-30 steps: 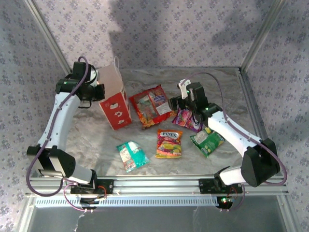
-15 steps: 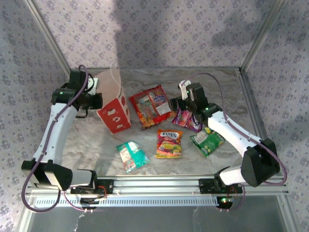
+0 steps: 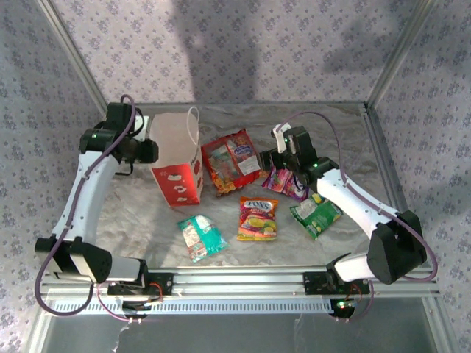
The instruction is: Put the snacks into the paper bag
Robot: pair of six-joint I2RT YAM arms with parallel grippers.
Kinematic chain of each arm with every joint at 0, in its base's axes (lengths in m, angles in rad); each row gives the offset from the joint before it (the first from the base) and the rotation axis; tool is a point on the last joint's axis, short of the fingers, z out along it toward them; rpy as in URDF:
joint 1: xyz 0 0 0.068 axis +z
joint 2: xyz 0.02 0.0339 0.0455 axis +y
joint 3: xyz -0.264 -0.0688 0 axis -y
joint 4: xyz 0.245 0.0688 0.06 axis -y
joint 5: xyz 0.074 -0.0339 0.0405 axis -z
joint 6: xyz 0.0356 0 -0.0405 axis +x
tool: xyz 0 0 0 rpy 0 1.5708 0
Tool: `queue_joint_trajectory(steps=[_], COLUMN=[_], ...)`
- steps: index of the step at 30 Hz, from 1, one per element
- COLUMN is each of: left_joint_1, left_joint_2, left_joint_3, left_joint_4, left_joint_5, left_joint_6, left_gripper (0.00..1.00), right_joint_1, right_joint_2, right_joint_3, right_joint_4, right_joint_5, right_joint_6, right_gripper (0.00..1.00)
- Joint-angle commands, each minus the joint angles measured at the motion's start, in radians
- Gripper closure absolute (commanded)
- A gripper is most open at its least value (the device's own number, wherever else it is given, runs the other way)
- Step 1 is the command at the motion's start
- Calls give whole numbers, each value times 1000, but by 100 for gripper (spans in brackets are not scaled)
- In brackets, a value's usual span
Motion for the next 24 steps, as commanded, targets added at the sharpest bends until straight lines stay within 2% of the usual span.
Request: queue_joint_trajectory(steps=[1,11,24], left_joint_1=[-4,-5,23], left_joint_2=[14,34,62], left_joint_3=[66,94,33], left_joint_4=[-11,-42,-26], left_joint_5=[33,40,-10], left_joint_6=[-26,-40,-60], left_gripper=[65,61,62], right_joint_1=[-6,-8,-10], right_joint_2=[7,6,17], right_joint_3=[36,35,45], right_joint_4=[-16,-35,-44], right_joint_5=[-11,-36,-36], right_joint_6=[7,22,26], right_gripper=[0,0,0])
